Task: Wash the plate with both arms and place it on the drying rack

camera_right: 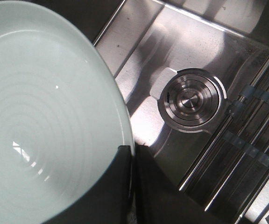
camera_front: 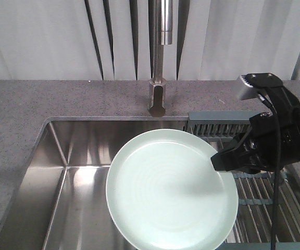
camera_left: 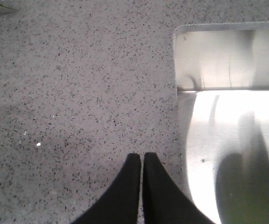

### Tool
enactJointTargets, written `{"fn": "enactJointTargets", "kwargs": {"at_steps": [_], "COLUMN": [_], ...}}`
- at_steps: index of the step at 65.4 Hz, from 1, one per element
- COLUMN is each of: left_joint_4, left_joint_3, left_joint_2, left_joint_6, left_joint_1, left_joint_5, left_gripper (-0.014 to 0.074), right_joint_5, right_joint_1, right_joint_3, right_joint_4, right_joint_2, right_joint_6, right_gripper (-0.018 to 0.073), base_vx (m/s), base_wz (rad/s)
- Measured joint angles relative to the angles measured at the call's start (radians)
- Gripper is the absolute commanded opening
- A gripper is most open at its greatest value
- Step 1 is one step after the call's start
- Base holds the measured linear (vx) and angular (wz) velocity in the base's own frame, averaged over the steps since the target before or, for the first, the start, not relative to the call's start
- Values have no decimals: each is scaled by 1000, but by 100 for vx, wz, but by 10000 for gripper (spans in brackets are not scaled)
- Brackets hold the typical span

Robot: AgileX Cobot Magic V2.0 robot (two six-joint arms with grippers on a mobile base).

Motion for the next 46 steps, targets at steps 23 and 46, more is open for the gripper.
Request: {"fn": "enactJointTargets", "kwargs": {"at_steps": [23, 46], "left_joint_4": [-176, -597], "left_joint_3": [-98, -135], "left_joint_2": [83, 153], "left_joint_6": [266, 693], "left_joint_1": [0, 0], "left_joint_5": [25, 24], "left_gripper": [45, 309], "right_joint_5": [0, 0], "right_joint_1": [0, 0], "right_joint_3": [0, 0], "right_joint_4": [0, 0], "right_joint_2": [0, 0], "right_joint_6": [0, 0], "right_gripper": [-1, -1], "base_vx": [0, 0], "base_wz": [0, 0]}}
